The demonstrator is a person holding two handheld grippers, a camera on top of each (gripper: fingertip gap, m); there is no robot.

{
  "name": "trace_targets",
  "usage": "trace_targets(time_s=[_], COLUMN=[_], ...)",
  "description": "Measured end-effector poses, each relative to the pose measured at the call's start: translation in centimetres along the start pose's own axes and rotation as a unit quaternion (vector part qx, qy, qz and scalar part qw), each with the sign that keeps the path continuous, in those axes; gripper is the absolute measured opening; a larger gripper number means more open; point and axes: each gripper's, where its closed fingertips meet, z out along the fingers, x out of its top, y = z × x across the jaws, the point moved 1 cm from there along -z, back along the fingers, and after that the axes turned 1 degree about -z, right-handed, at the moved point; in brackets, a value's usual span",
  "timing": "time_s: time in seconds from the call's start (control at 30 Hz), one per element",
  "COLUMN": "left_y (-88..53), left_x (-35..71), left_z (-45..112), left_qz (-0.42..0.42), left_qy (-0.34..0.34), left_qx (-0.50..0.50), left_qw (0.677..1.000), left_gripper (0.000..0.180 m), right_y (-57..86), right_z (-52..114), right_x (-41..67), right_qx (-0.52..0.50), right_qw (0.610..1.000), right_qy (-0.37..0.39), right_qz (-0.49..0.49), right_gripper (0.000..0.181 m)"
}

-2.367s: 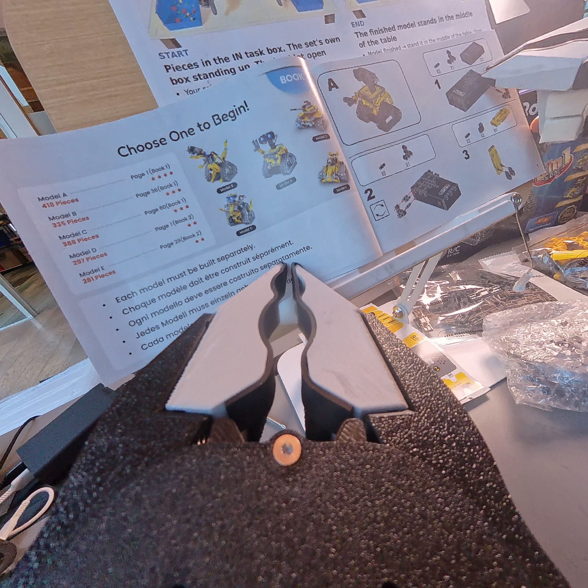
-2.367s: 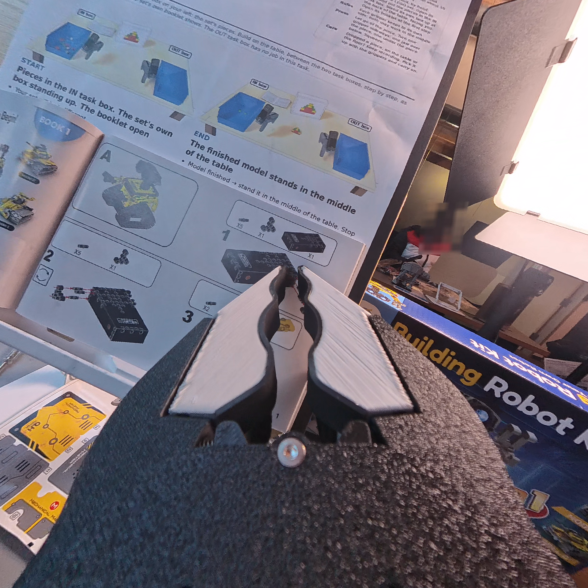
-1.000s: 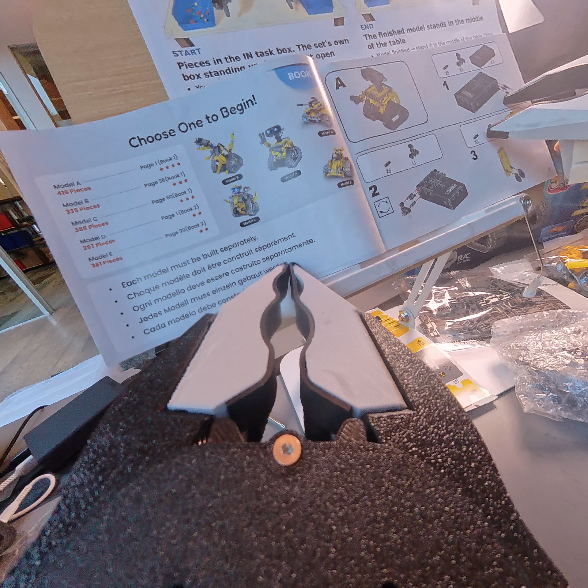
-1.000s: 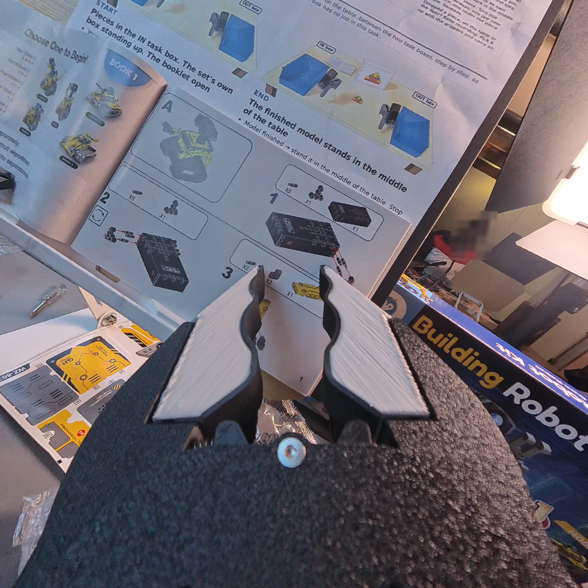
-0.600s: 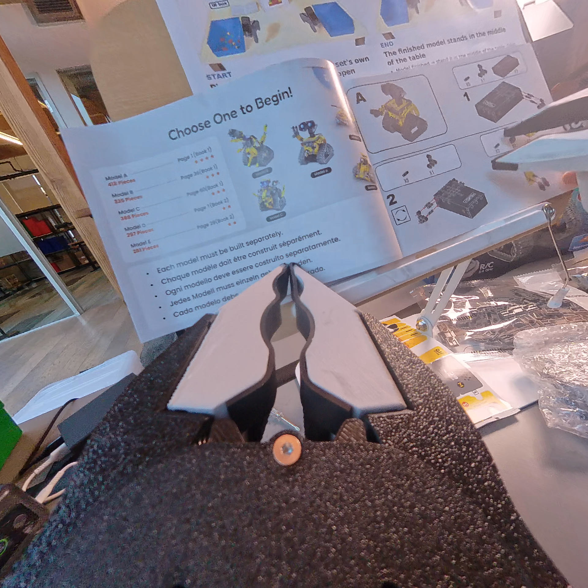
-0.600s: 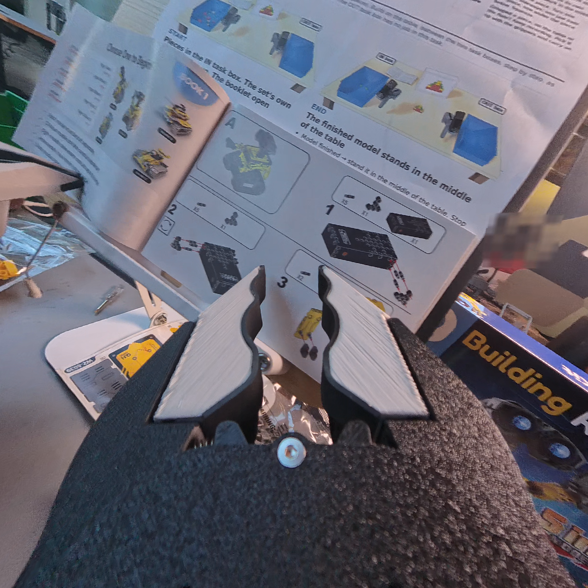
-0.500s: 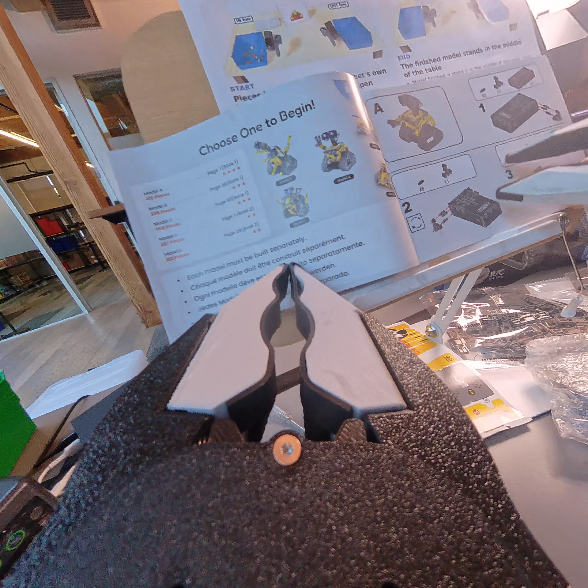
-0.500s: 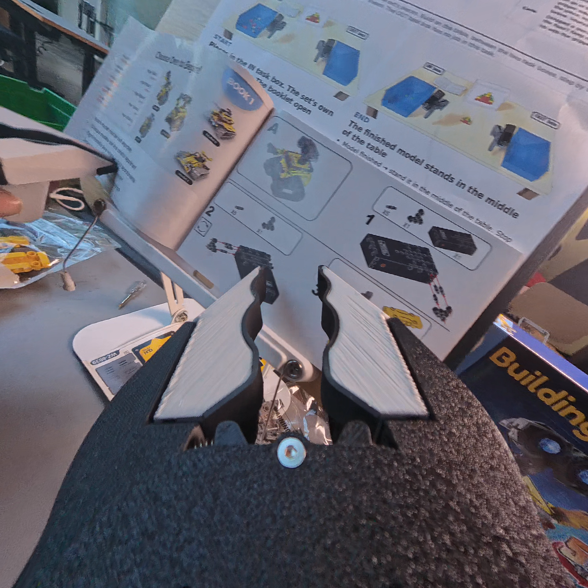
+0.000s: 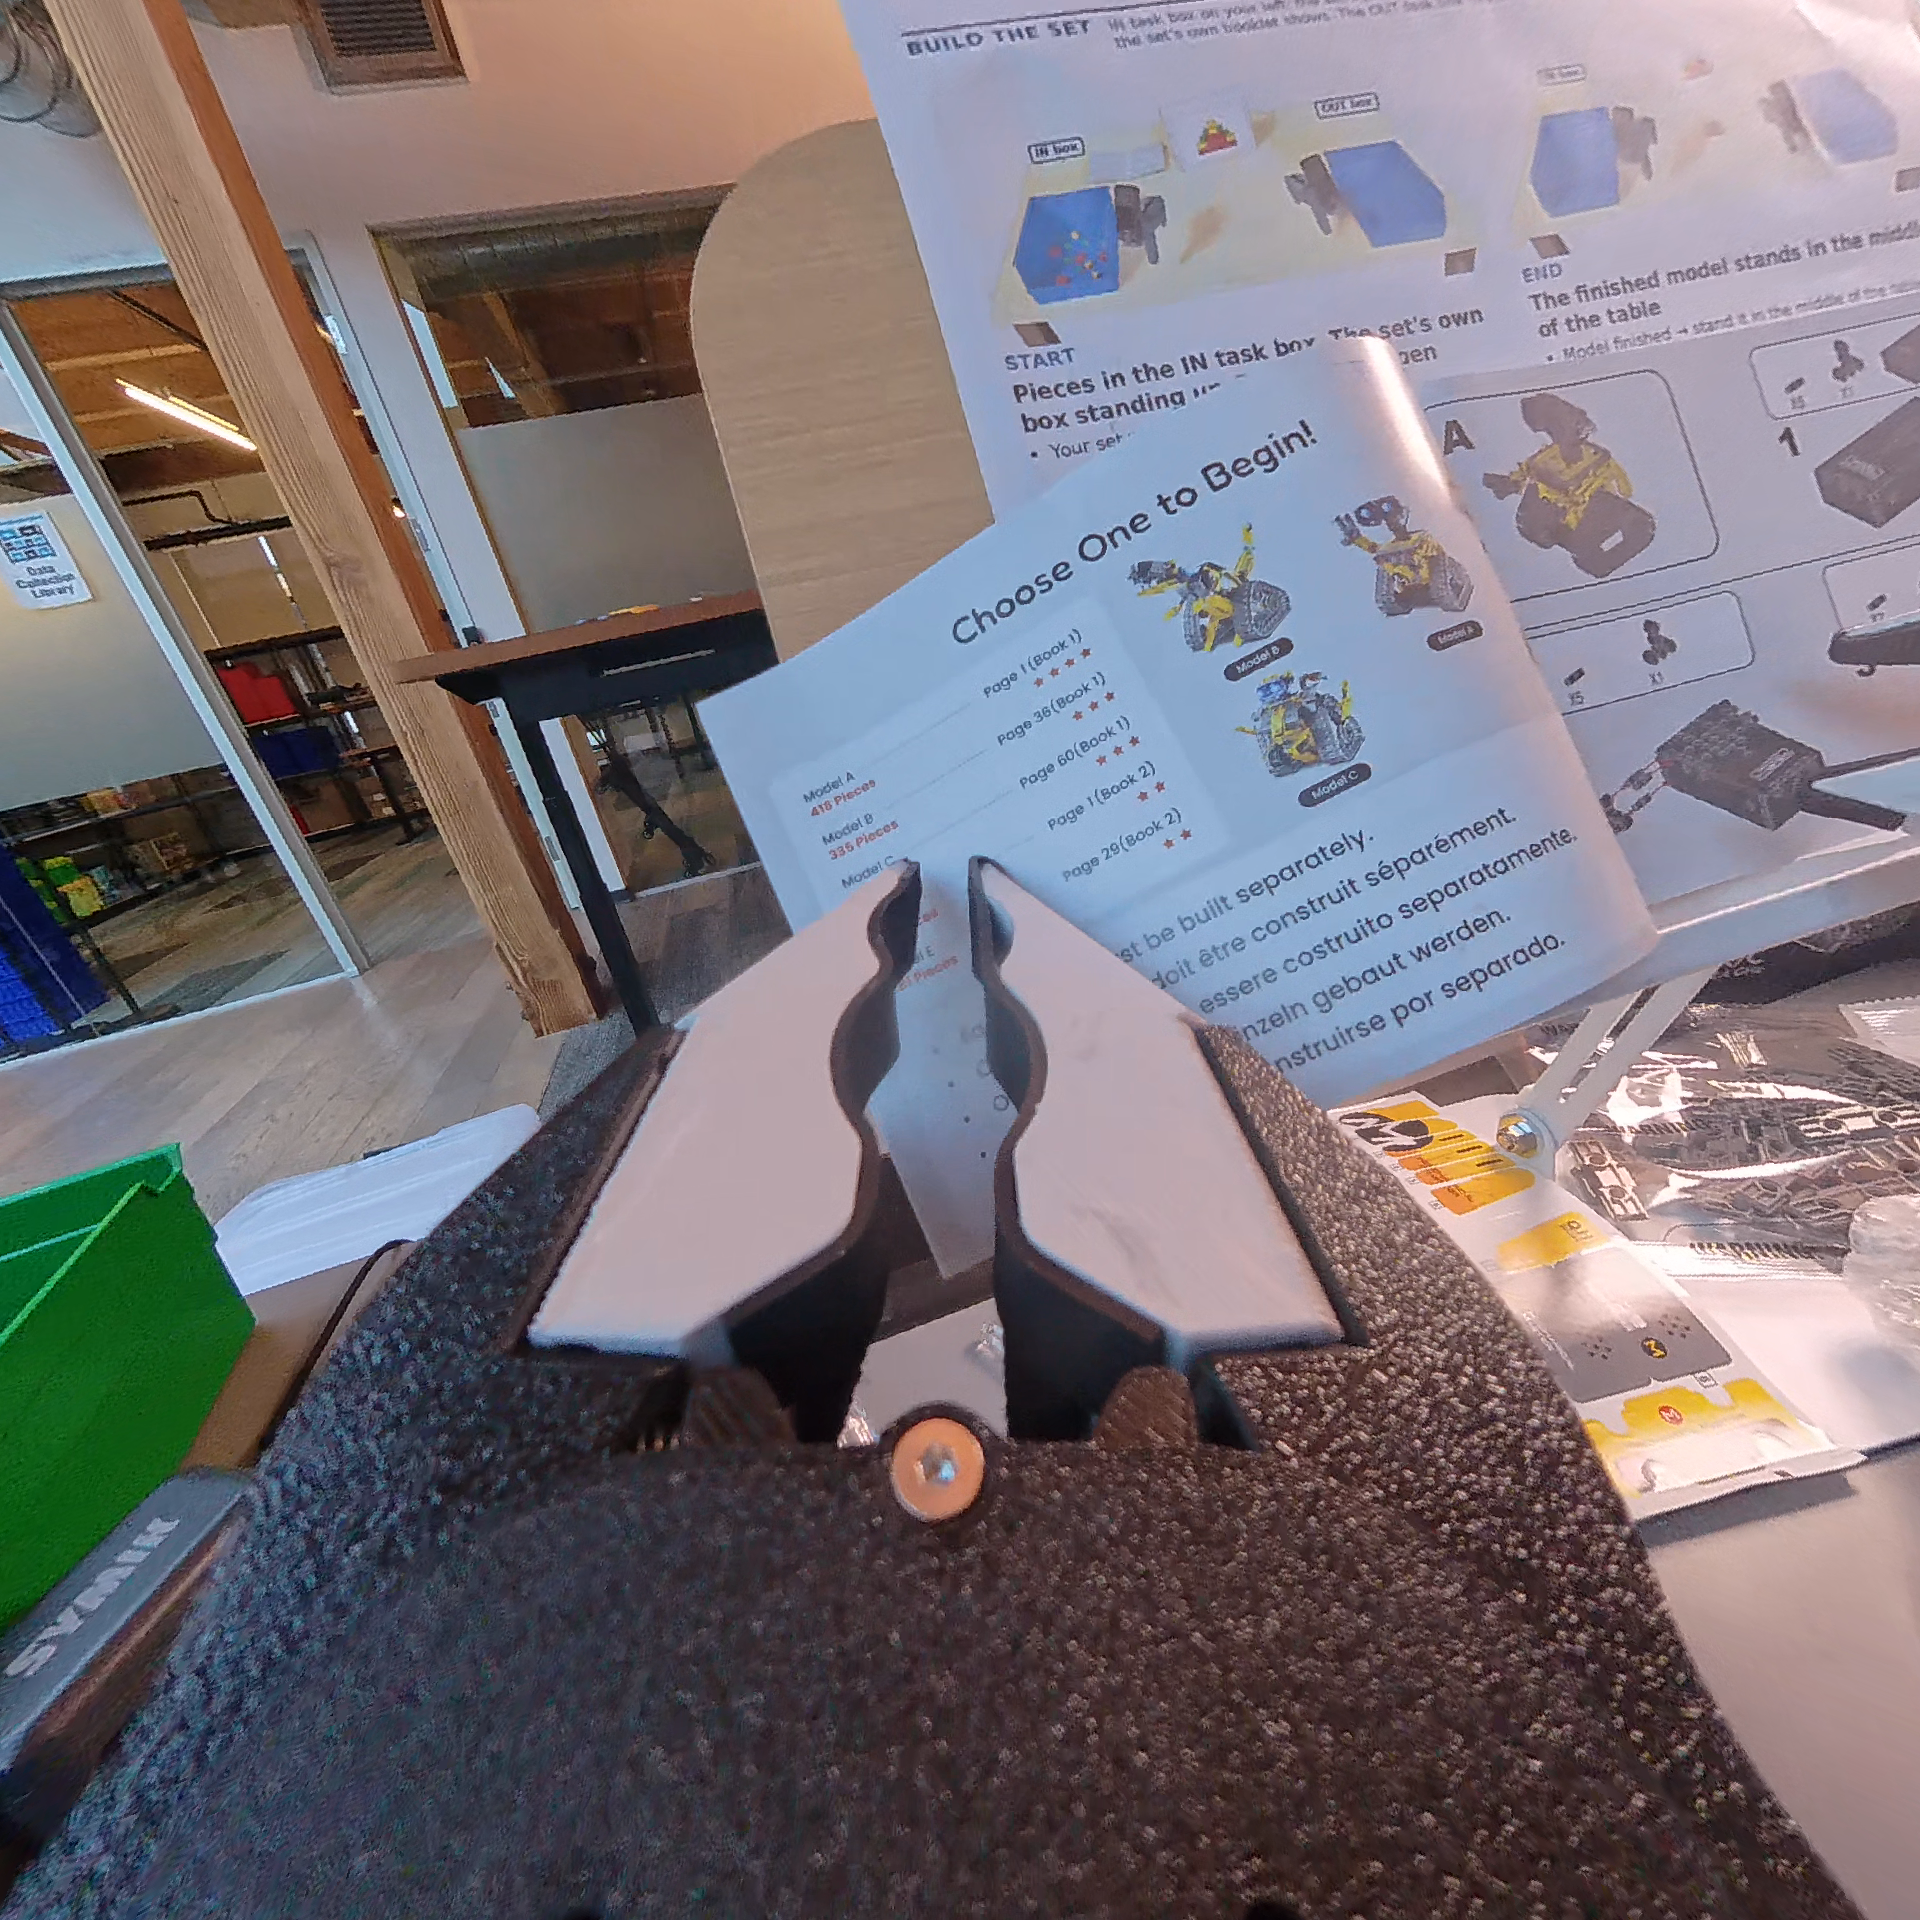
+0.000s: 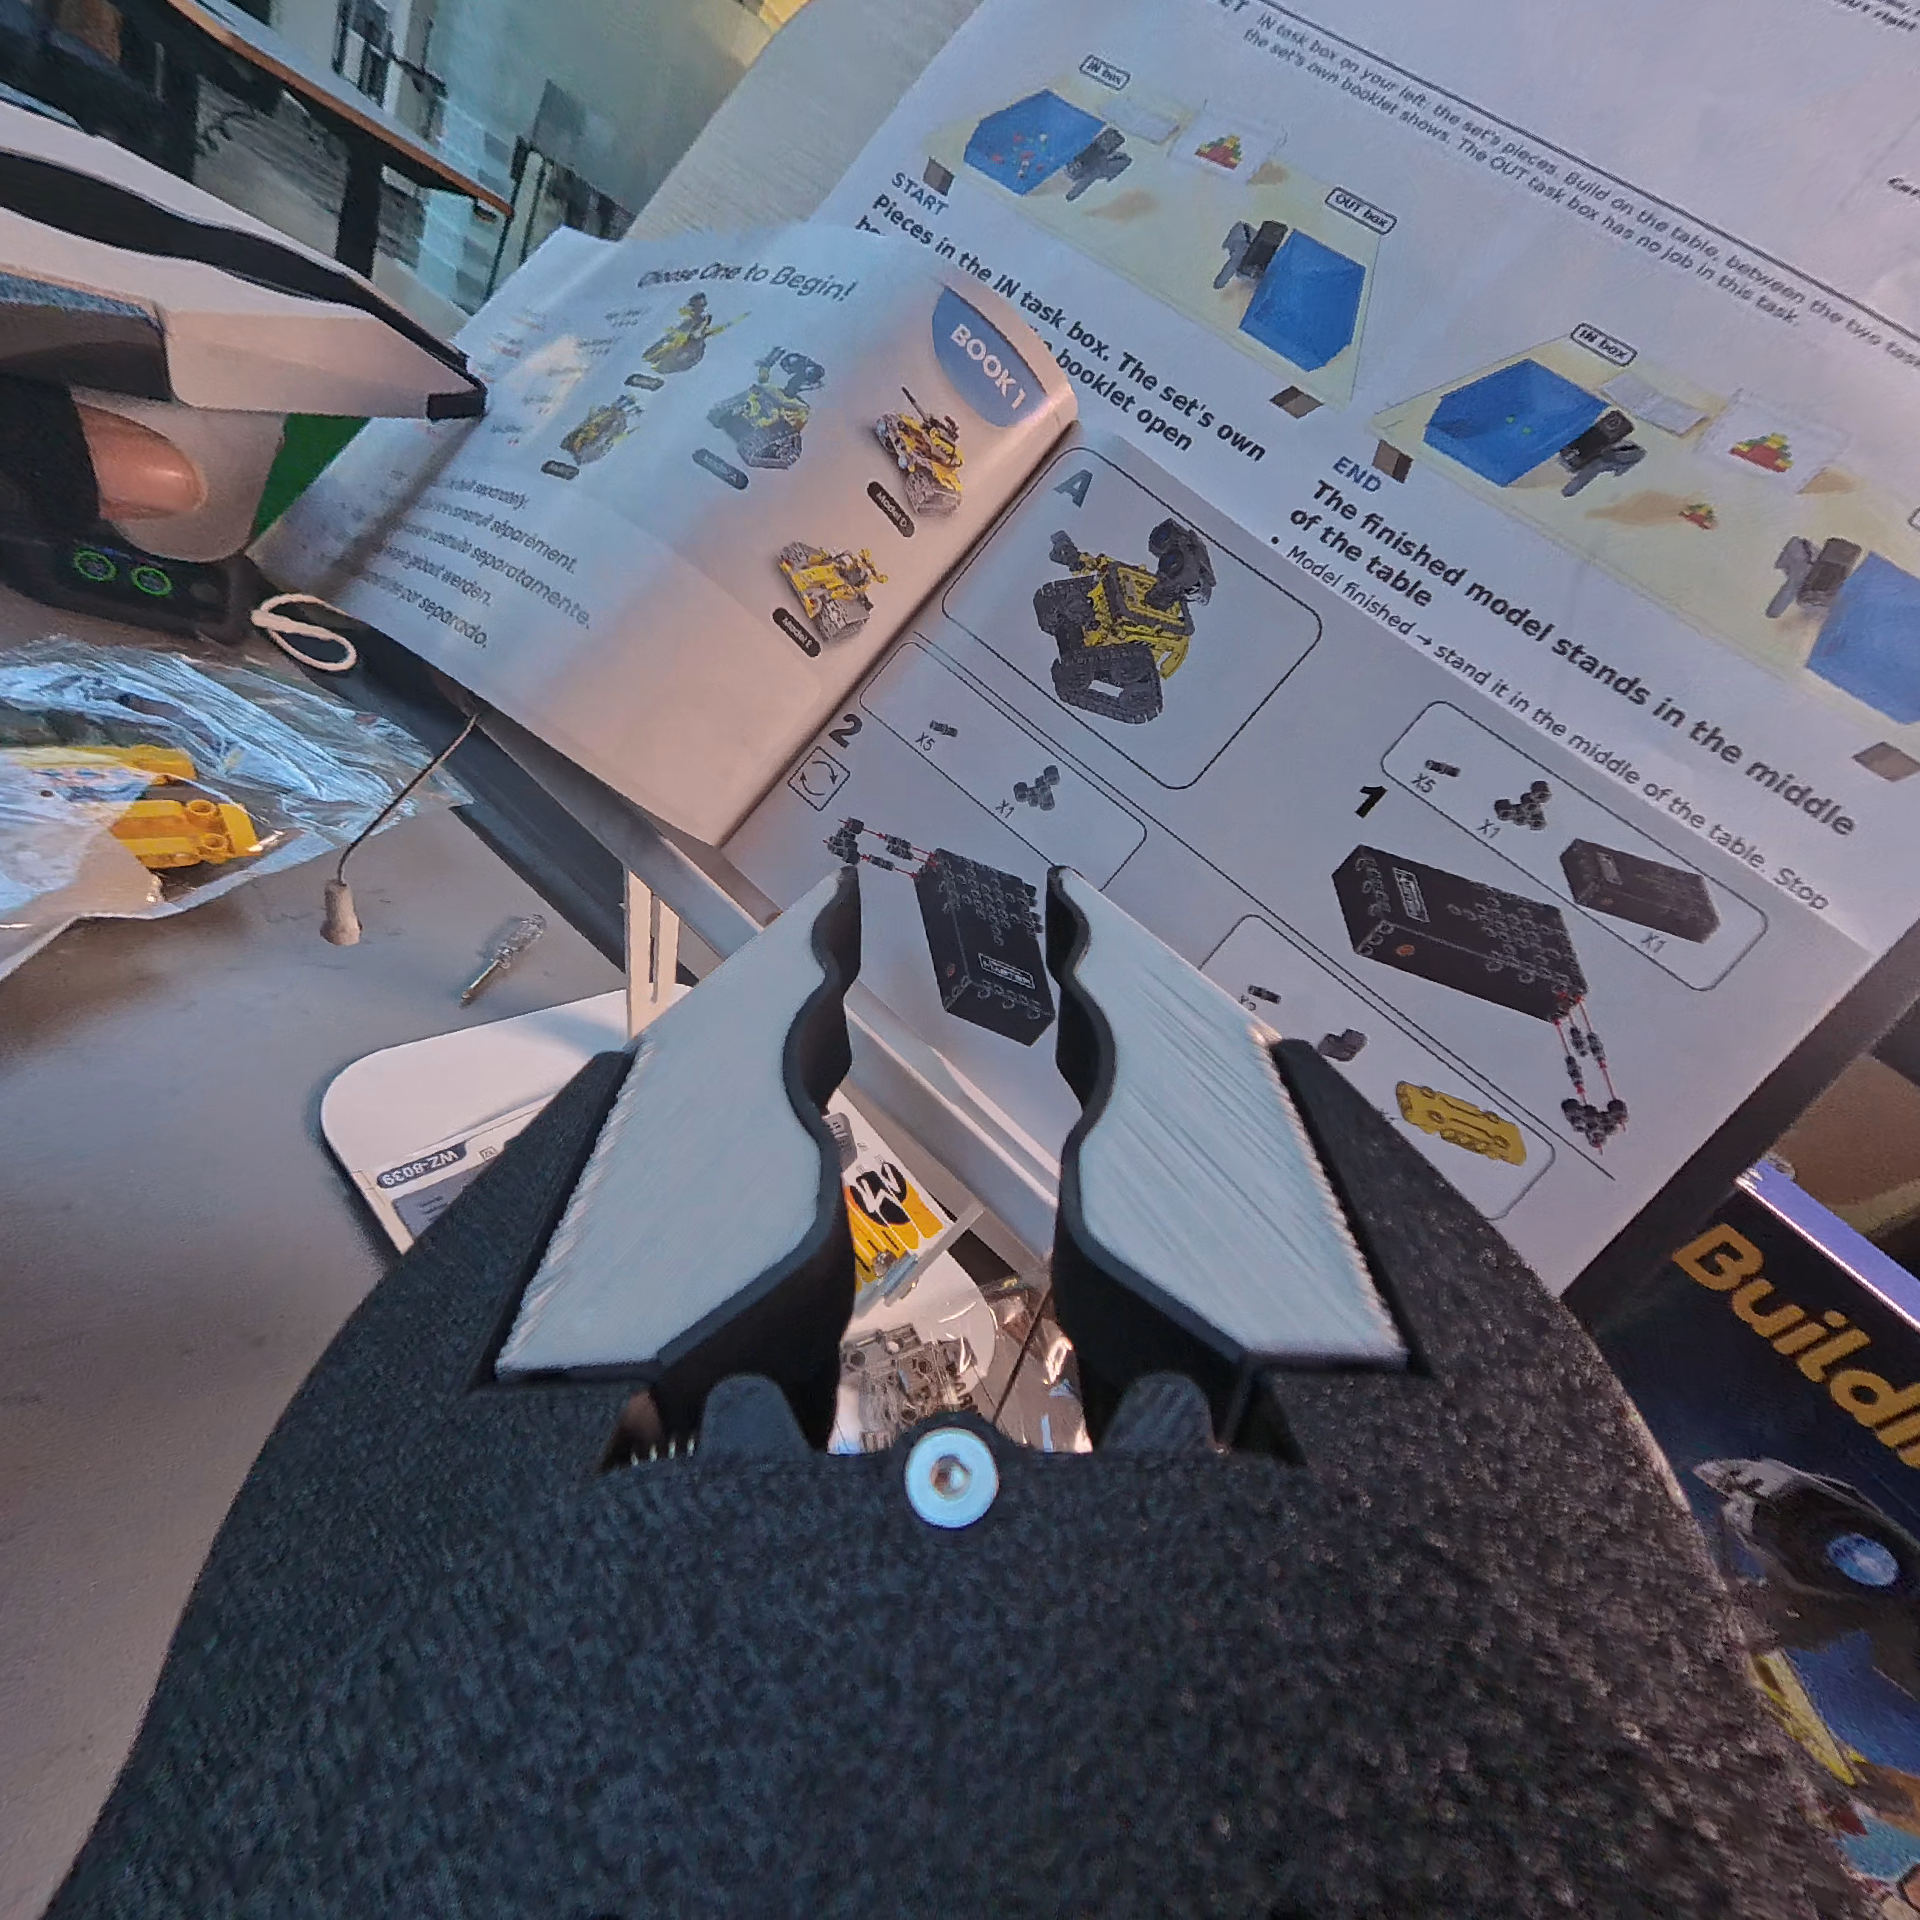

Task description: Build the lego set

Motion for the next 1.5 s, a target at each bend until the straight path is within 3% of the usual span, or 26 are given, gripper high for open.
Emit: trace_targets(time_s=[0.23,0.53,0.67,1.1,1.5], left_y=[2.1,8.5,11.0,6.8,6.3], left_x=[1.7,4.5,3.3,-1.7,-2.4], left_z=[-0.2,-1.3,-1.2,0.6,0.8], left_qz=[0.029,0.074,0.083,0.063,0.060], left_qy=[0.008,0.022,-0.012,-0.088,-0.090], left_qx=[-0.025,-0.119,-0.164,-0.102,-0.091], left_qw=[0.999,0.990,0.983,0.989,0.990], left_gripper=[0.010,0.010,0.011,0.009,0.005], right_y=[-1.9,-2.4,-1.6,-0.9,-0.9], right_z=[-0.4,-0.3,-0.4,-0.3,-0.2], right_x=[2.0,1.9,1.7,1.4,0.9], right_qx=[0.055,0.057,0.050,0.045,0.045], right_qw=[0.996,0.996,0.995,0.994,0.994], right_qy=[0.033,0.029,0.027,0.022,0.016], right_qz=[0.060,0.062,0.078,0.094,0.101], right_gripper=[0.034,0.034,0.034,0.033,0.034])
